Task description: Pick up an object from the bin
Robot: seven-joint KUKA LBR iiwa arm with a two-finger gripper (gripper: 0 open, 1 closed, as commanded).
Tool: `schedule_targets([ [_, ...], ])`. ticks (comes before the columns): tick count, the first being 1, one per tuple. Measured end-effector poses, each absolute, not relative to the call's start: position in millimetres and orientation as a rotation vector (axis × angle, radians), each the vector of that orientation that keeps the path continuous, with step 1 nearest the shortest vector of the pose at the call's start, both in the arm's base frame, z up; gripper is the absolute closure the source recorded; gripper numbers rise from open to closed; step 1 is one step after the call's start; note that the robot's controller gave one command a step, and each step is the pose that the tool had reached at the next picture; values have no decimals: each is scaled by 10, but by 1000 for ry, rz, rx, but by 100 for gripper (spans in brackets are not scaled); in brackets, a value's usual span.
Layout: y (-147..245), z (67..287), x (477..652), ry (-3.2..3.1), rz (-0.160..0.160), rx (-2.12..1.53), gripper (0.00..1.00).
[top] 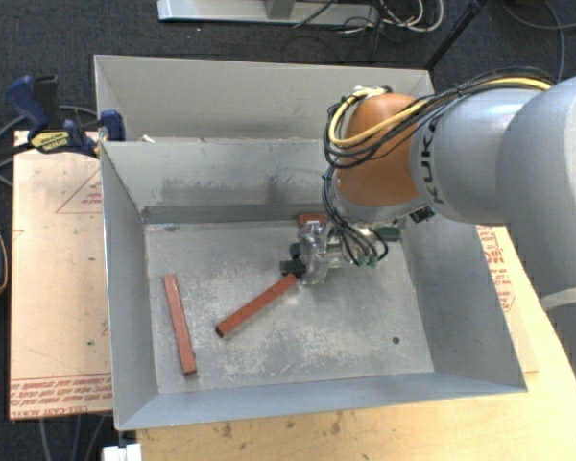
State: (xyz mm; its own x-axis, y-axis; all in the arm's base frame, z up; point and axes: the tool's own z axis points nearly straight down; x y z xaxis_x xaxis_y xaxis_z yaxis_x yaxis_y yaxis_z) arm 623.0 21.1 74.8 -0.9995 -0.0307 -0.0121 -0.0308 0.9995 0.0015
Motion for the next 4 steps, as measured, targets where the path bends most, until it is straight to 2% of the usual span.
schedule_targets([
  [1,766,737,6531,3115,2,-313,100],
  [2,1044,1940,6558,3021,1,-819,100],
  [3,1032,1904,6547,3028,2,-817,0],
  [4,1401,1545,6052,3072,6,-675,0],
])
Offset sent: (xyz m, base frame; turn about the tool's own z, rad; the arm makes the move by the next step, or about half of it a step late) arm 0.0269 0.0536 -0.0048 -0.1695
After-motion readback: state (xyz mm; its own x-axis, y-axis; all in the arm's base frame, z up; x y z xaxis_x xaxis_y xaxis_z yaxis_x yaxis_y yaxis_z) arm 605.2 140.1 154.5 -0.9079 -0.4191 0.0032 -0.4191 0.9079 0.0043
